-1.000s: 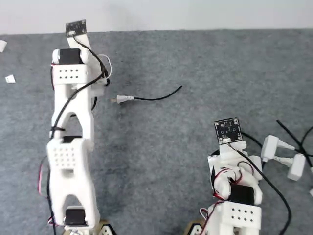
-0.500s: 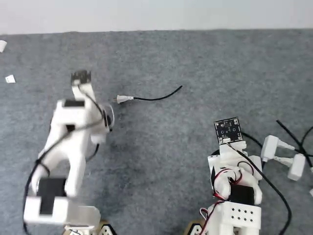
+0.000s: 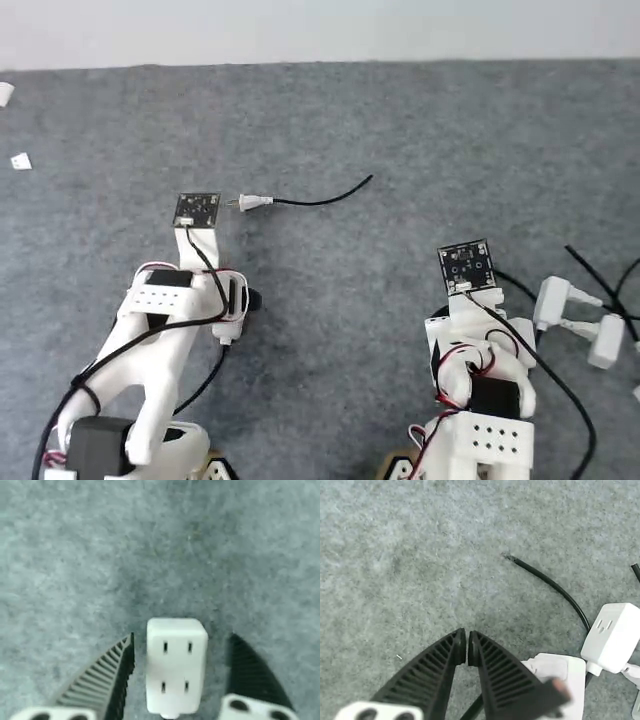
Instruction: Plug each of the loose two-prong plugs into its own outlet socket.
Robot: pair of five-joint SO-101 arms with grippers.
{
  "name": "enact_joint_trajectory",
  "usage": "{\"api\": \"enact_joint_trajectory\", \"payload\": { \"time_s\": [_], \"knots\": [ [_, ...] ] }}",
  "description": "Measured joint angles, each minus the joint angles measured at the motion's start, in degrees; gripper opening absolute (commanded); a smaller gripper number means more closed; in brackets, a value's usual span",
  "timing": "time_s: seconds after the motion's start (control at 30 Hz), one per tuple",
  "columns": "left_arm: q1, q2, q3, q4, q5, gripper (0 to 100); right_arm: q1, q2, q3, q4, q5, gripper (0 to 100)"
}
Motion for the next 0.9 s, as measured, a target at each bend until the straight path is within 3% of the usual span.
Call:
{"api": "enact_joint_trajectory", "payload": {
  "time_s": [0.37,0.53,0.67,0.9],
  "knots": [
    [0.18,-7.82,0.09,2.55,0.09,31,-2.11,0.00,0.00,0.00,-0.35,1.9],
    [0.09,-17.41,0.09,5.54,0.09,31,-4.48,1.41,-1.67,2.29,-5.45,1.9],
    [-4.48,-25.76,1.23,5.80,0.09,31,-4.66,9.32,-8.53,3.08,-10.73,1.9],
    [-11.78,-32.79,14.68,-6.07,0.09,31,-11.69,34.11,-25.49,3.16,-15.74,2.0]
  ]
}}
